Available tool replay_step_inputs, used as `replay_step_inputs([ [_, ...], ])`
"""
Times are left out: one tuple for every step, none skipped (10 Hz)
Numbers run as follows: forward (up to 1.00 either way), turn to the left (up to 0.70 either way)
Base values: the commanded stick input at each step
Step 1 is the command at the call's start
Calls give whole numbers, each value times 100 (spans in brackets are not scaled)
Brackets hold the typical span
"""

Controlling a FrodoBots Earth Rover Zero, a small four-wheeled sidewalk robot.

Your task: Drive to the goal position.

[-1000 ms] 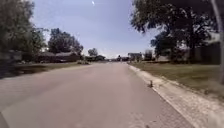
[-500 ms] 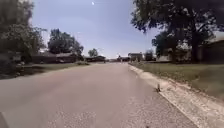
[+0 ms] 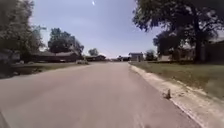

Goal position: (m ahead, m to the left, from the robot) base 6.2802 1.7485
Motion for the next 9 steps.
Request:
replay_step_inputs([
  [70,0],
  [70,0],
  [70,0],
  [70,0],
  [70,0],
  [70,0],
  [70,0],
  [70,0],
  [70,0],
])
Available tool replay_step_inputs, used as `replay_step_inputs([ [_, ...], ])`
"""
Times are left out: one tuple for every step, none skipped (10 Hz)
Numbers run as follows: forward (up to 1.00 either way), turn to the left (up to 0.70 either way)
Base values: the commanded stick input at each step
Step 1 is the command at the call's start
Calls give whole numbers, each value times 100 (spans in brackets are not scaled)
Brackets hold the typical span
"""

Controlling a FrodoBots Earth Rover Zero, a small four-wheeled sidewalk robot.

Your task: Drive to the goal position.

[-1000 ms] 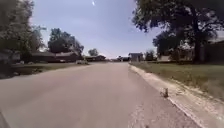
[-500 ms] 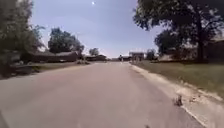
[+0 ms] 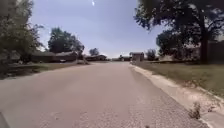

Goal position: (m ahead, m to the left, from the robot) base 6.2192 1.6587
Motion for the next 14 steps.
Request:
replay_step_inputs([
  [70,0],
  [70,0],
  [70,0],
  [70,0],
  [70,0],
  [70,0],
  [70,0],
  [70,0],
  [70,0],
  [70,0],
  [70,0],
  [70,0],
  [70,-4],
  [70,-17],
])
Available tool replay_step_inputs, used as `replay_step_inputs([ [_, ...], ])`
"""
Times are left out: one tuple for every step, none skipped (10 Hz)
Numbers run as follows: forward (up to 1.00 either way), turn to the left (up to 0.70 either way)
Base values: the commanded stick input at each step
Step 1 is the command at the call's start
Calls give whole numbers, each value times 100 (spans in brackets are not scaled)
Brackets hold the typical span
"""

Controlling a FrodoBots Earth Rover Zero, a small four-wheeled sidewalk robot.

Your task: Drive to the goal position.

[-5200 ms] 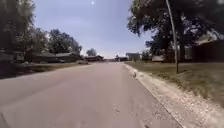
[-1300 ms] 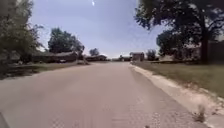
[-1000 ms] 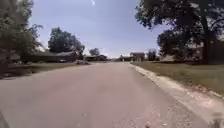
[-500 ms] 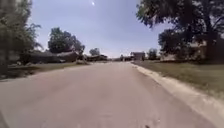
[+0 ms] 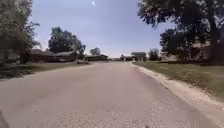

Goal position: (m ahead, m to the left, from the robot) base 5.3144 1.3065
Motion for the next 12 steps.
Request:
replay_step_inputs([
  [70,-30],
  [70,-14],
  [70,0],
  [70,0],
  [70,0],
  [70,0],
  [70,0],
  [70,0],
  [70,0],
  [70,0],
  [70,0],
  [70,0],
])
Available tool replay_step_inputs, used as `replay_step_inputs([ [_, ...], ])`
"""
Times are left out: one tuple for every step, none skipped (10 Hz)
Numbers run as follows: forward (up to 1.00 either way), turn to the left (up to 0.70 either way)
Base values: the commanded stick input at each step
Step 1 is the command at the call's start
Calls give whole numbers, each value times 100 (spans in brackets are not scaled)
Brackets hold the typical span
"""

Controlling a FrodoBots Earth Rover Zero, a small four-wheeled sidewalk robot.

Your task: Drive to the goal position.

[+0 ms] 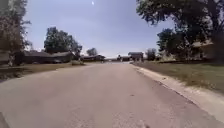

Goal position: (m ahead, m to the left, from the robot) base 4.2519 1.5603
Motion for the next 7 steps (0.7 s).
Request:
replay_step_inputs([
  [70,0],
  [70,0],
  [70,0],
  [70,0],
  [70,0],
  [70,0],
  [70,0],
])
